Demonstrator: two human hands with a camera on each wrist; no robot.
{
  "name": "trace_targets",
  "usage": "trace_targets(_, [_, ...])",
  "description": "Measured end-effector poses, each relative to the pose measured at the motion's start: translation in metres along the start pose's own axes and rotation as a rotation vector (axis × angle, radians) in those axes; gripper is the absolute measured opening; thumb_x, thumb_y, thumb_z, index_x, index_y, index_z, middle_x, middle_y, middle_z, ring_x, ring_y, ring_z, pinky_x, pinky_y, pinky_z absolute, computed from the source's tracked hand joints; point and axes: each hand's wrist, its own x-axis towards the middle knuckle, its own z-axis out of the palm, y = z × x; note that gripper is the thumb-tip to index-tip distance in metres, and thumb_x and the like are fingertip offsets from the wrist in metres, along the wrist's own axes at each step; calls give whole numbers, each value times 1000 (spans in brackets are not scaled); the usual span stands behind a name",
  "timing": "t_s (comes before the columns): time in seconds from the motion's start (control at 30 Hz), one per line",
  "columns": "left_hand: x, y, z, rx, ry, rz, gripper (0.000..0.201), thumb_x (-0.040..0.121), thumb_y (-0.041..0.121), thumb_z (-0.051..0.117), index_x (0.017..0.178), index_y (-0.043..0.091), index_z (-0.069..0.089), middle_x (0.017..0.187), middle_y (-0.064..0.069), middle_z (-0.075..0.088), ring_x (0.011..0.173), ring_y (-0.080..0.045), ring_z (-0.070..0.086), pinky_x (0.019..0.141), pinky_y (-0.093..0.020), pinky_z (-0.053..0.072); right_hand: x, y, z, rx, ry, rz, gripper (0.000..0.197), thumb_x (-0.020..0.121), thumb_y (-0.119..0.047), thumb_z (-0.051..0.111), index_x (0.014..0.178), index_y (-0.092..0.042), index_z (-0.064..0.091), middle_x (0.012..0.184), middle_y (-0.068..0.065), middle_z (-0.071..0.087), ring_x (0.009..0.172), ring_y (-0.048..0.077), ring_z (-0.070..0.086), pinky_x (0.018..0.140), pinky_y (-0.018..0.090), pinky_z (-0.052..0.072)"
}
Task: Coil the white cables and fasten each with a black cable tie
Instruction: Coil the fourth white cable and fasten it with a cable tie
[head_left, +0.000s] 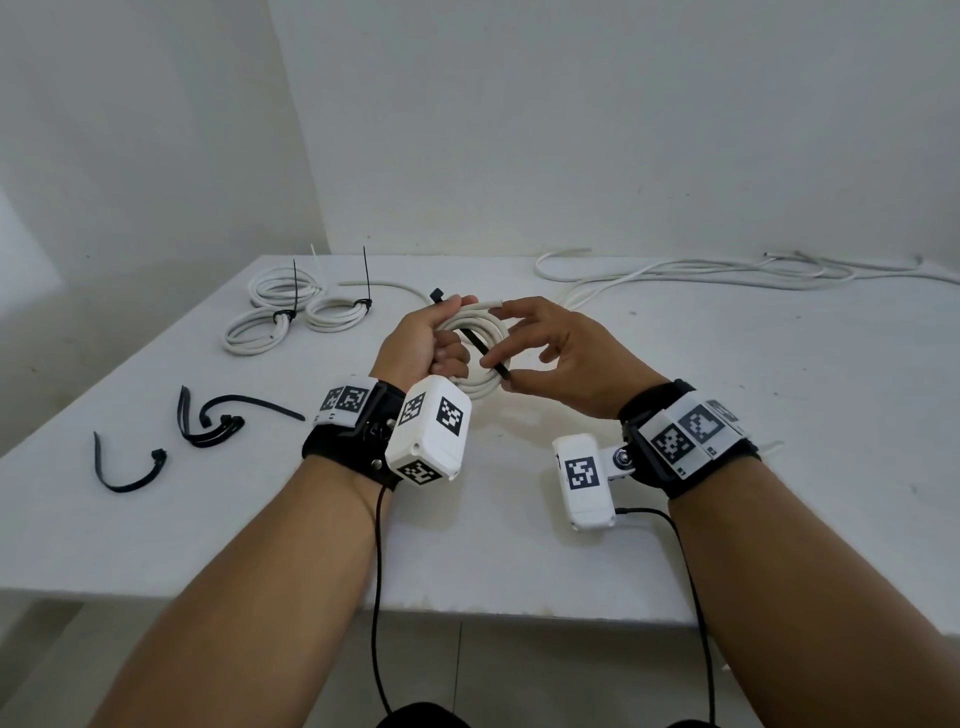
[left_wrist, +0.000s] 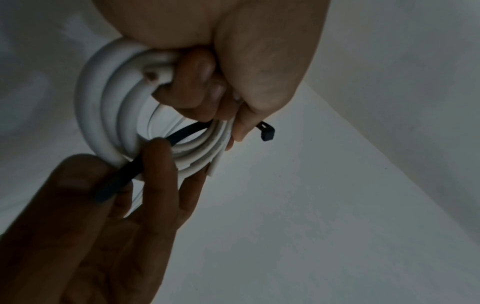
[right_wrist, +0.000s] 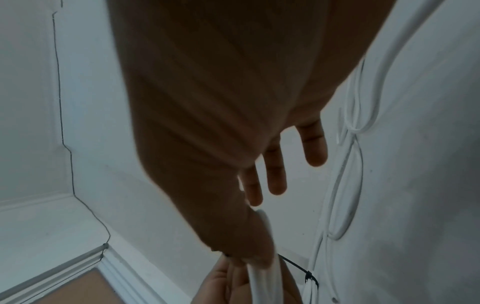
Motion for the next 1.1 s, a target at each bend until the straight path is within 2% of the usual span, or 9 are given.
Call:
trace_targets(0.1, [-2, 0, 2, 14, 8, 18, 15, 98, 25, 56, 90, 18, 67, 49, 8, 22, 36, -5, 24, 29, -16, 21, 1, 0, 2, 6, 50, -7, 17, 82, -20, 78, 95, -31, 78, 131, -17, 52, 118, -9, 47, 84, 2, 34])
trace_targets(0.27, [-10, -6, 10, 130, 18, 64, 12, 95, 22, 59, 97, 14, 67, 51, 7, 23, 40, -5, 21, 35, -16, 15, 4, -3, 4, 5, 198, -61, 7, 84, -27, 77, 91, -28, 78, 142, -19, 48, 127, 1, 47, 97, 19, 41])
trace_targets(0.33, [-12, -11, 14, 220, 2, 75, 14, 96, 21, 58, 90, 13, 66, 50, 7, 27, 40, -5, 20, 35, -16, 13, 5, -4, 4, 27, 222, -115, 7, 85, -22, 77, 90, -25, 79, 139, -18, 55, 121, 2, 54, 95, 17, 44])
trace_targets(0.43, [-12, -19, 19, 313, -4, 69, 12, 94, 15, 55, 83, 11, 58, 55, 5, 28, 40, -6, 20, 32, -16, 14, 5, -3, 4, 76, 257, -118, 9, 84, -14, 75, 91, -19, 80, 116, -13, 71, 106, 2, 64, 84, 11, 43])
trace_targets(0.5, [-14, -22, 21, 382, -23, 49, 8, 92, 11, 54, 83, 11, 53, 53, 6, 27, 41, -7, 19, 32, -17, 15, 5, -3, 2, 77, 308, -83, 9, 85, -14, 74, 91, -19, 79, 103, -14, 74, 98, 0, 66, 78, 10, 42])
trace_targets(0.63, [-17, -26, 24, 499, -92, 69, 28, 94, 11, 52, 68, 17, 46, 54, 5, 24, 44, -8, 19, 37, -18, 13, 4, -4, -1, 69, 409, -6, 9, 87, -15, 72, 90, -22, 78, 90, -16, 74, 83, -5, 64, 70, 11, 43])
trace_targets(0.87, [-21, -32, 31, 571, -99, 230, 21, 100, 21, 53, 90, 16, 70, 56, 3, 30, 43, -10, 21, 39, -17, 19, 6, -5, -5, 169, 460, 110, 10, 91, -13, 67, 88, -11, 77, 82, -5, 75, 69, -7, 63, 64, 6, 41])
trace_targets(0.97, [-20, -30, 30, 545, 6, 282, 20, 98, 24, 56, 97, 10, 71, 49, 7, 31, 42, -11, 24, 38, -18, 22, 7, -8, -3, 382, 467, 183, 14, 95, -14, 61, 93, -13, 75, 90, -3, 75, 78, 4, 66, 69, 12, 45])
trace_targets(1.1, [-18, -26, 26, 504, 81, 318, 22, 97, 24, 57, 97, 10, 75, 47, 8, 29, 39, -9, 24, 39, -17, 21, 5, -12, -4, 631, 412, 293, 12, 95, -14, 62, 105, -15, 68, 82, -1, 76, 69, 9, 59, 60, 16, 43])
